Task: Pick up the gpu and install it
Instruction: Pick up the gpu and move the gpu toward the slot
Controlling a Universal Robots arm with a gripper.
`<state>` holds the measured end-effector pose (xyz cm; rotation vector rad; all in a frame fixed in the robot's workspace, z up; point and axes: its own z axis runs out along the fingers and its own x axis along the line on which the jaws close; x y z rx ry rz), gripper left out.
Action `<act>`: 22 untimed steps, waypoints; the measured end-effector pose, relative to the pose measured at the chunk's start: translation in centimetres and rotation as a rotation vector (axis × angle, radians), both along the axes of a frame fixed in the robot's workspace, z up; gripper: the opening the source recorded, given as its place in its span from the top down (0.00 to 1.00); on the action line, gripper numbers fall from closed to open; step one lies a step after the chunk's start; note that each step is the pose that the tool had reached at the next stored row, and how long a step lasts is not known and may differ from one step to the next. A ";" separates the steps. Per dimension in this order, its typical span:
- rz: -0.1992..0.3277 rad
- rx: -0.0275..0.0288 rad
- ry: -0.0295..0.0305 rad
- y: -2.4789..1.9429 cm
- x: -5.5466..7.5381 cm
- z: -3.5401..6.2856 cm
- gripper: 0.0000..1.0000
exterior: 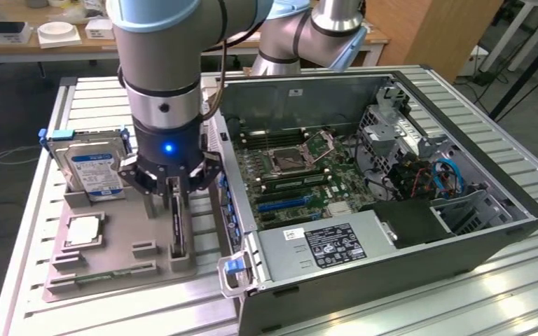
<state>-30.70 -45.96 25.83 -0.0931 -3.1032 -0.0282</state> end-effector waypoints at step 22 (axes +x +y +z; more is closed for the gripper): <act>0.000 0.0000 -0.0042 -0.11 -0.2 -2.65 0.64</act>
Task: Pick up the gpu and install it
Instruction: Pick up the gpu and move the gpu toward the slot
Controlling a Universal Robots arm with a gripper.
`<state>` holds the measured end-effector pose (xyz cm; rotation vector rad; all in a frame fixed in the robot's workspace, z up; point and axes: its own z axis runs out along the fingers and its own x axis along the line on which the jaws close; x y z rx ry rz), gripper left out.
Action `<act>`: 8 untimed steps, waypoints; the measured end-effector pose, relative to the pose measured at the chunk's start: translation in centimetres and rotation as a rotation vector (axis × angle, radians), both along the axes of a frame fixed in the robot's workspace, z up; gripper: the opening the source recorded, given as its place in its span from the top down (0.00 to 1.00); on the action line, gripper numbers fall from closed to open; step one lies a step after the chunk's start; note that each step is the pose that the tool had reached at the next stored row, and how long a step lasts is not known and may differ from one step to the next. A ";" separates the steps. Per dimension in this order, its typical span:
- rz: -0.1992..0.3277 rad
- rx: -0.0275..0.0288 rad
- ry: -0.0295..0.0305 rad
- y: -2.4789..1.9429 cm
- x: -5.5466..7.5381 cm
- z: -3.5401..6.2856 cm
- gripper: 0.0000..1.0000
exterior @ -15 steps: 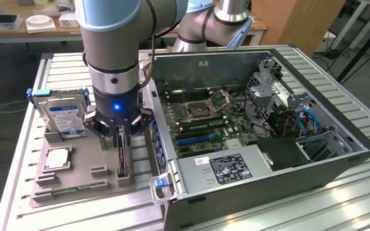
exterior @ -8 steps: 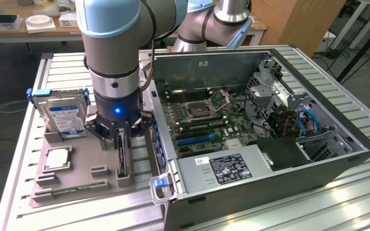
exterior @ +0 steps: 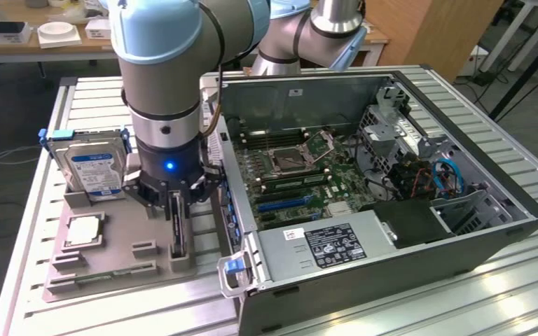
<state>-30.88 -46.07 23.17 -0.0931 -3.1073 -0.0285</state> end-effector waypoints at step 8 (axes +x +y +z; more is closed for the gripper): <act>0.000 0.0000 -0.0001 0.00 0.0 -0.02 0.64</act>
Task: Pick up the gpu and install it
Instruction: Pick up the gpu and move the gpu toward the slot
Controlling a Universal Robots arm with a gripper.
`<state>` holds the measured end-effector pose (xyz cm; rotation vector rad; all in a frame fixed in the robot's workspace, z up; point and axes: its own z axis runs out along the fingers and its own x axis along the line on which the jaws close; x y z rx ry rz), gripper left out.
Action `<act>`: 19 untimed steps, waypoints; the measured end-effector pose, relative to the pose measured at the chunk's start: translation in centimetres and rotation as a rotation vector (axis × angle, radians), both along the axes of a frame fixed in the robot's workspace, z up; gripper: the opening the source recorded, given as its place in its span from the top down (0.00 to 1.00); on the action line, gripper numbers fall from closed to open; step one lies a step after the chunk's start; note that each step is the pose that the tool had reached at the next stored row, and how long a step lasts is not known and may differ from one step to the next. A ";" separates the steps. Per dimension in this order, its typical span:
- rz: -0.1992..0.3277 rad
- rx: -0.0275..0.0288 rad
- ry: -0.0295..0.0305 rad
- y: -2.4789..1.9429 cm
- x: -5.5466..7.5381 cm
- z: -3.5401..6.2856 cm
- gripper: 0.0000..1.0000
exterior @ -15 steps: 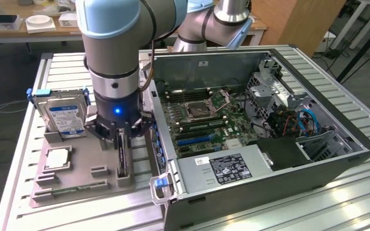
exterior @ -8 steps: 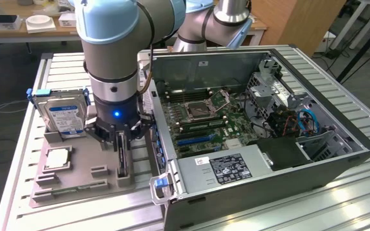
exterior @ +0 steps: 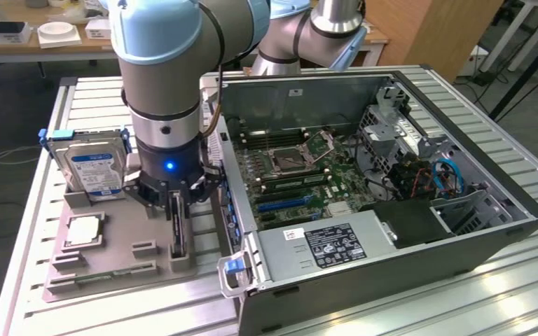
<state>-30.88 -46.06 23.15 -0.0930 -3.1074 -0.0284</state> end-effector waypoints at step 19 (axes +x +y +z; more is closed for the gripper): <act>0.000 0.0000 0.0000 0.00 0.0 0.00 0.74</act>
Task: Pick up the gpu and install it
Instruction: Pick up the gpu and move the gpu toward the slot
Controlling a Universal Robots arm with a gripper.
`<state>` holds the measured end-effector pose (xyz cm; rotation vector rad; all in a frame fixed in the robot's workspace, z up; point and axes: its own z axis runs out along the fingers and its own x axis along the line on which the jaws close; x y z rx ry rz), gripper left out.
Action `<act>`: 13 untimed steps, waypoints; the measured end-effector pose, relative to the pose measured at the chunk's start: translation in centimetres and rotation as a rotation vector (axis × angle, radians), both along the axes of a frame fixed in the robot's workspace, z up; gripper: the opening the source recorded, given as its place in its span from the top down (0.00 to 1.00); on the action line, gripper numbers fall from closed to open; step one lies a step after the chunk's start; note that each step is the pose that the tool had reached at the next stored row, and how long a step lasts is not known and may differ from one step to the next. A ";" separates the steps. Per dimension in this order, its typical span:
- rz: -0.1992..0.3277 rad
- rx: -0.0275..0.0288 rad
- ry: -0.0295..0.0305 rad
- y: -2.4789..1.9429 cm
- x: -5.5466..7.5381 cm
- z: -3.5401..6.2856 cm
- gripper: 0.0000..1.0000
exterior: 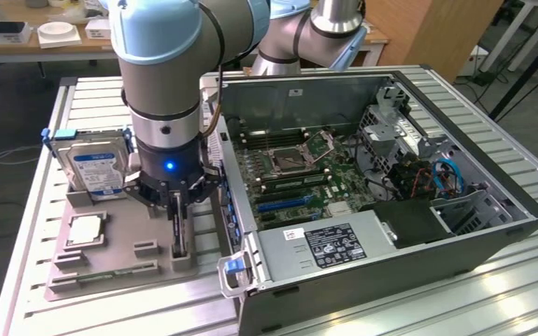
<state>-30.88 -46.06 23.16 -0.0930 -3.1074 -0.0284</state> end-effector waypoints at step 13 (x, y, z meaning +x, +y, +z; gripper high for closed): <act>0.000 0.0000 -0.0001 0.00 0.0 3.46 0.74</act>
